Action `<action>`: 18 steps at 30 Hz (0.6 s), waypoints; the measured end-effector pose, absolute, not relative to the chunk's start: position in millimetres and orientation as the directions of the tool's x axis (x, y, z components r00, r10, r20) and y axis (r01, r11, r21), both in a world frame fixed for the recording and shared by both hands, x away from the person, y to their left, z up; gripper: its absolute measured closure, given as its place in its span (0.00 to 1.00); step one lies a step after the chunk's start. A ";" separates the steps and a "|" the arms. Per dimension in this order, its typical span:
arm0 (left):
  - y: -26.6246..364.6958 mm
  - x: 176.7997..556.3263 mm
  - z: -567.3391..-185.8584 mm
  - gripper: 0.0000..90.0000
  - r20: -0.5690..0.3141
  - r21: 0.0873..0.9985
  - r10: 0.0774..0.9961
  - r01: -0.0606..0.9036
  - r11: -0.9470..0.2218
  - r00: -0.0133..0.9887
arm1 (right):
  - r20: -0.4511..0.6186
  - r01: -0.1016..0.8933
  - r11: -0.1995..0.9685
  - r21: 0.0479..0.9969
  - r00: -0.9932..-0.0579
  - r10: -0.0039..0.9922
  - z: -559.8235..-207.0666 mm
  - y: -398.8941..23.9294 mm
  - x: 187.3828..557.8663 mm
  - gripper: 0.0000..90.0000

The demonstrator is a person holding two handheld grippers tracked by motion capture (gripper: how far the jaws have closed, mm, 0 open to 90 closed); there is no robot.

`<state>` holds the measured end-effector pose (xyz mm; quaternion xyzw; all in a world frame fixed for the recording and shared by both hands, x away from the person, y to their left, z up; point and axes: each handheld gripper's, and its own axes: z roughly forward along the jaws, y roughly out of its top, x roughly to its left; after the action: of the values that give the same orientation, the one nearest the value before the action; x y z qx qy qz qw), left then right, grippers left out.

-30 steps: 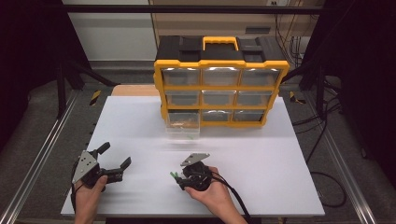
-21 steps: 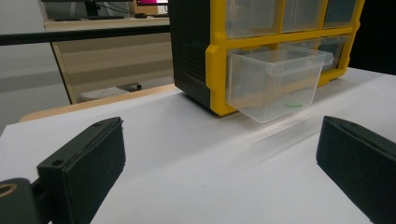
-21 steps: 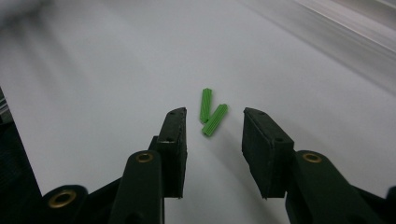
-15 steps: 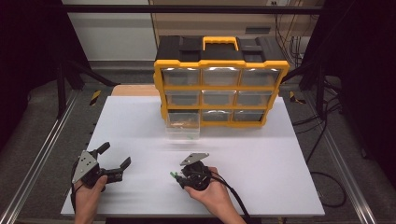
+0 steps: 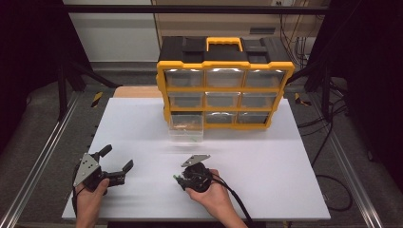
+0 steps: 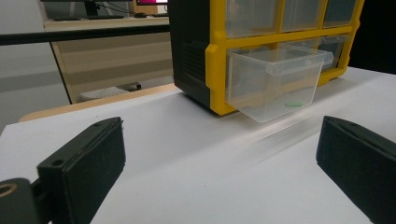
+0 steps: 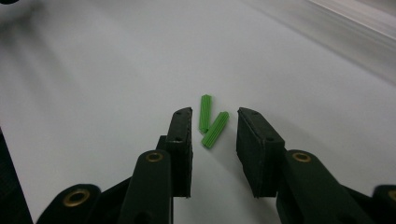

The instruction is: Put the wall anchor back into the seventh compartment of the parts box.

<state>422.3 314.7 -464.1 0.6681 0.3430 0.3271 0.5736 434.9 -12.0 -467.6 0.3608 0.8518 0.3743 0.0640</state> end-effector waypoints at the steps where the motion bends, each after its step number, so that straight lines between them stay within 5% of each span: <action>1: 314.8 422.3 -464.1 0.01 0.043 0.991 0.833 0.083 -0.106 0.551 | 0.163 0.566 0.457 0.686 -0.732 0.662 -468.4 -11.3 435.6 0.74; 18: 314.9 422.4 -464.0 0.02 0.044 0.991 0.833 0.083 -0.107 0.551 | 0.155 0.567 0.469 0.677 -0.733 0.662 -474.7 -6.6 439.8 0.78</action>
<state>422.4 314.9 -464.0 0.6682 0.3426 0.3269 0.5738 439.8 -6.6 -474.7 0.3595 0.8546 0.3692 0.0645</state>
